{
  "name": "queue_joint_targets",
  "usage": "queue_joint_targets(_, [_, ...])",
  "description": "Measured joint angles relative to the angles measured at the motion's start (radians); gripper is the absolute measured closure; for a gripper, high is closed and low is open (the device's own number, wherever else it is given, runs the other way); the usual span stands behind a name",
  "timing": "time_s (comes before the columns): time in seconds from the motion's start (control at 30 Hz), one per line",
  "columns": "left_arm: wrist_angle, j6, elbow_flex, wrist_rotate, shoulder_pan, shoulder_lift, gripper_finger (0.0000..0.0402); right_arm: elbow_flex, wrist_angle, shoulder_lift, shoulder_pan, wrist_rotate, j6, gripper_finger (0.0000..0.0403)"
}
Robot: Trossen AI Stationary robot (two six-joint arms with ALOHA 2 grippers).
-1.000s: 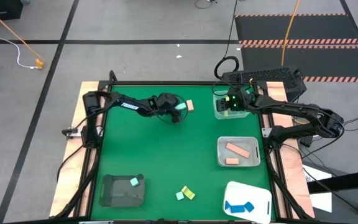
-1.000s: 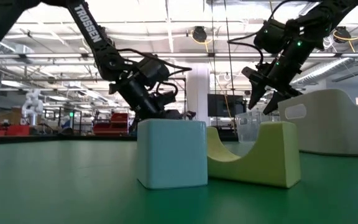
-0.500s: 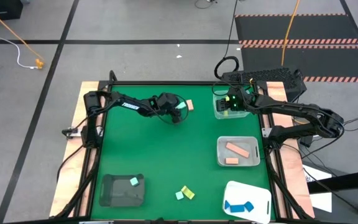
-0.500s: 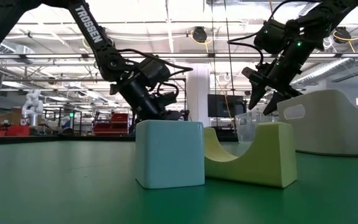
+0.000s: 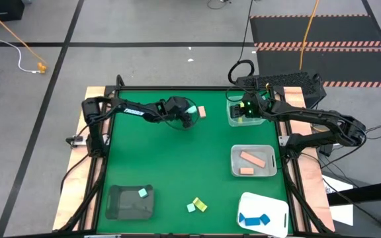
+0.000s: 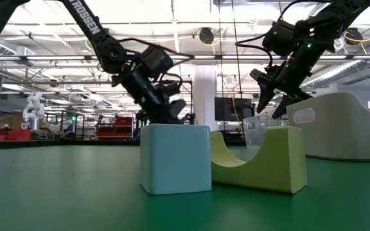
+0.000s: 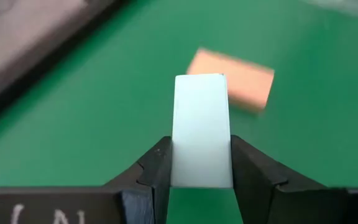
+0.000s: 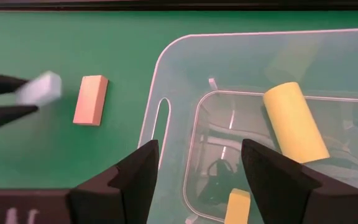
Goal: Sort & place blocks by color
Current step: Put the top light blue block into the black bin
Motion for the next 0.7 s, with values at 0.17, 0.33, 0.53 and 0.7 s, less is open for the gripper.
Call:
queue_joint_targets(0.17, [0.004, -0.028, 0.000, -0.005, -0.004, -0.045, 0.0272, 0.000, 0.012, 0.000, 0.000, 0.000, -0.003, 0.0181])
queue_joint_targets(0.33, [0.017, -0.042, 0.001, -0.005, -0.023, -0.102, 0.0272, 0.000, 0.054, 0.000, 0.000, -0.050, -0.002, 0.0181])
queue_joint_targets(0.53, [0.070, -0.019, 0.001, -0.005, -0.062, -0.177, 0.0272, 0.000, 0.089, 0.000, 0.000, -0.058, 0.003, 0.0181])
queue_joint_targets(0.7, [0.080, -0.016, 0.001, -0.005, -0.087, -0.235, 0.0272, 0.000, 0.127, 0.000, 0.000, -0.128, 0.003, 0.0181])
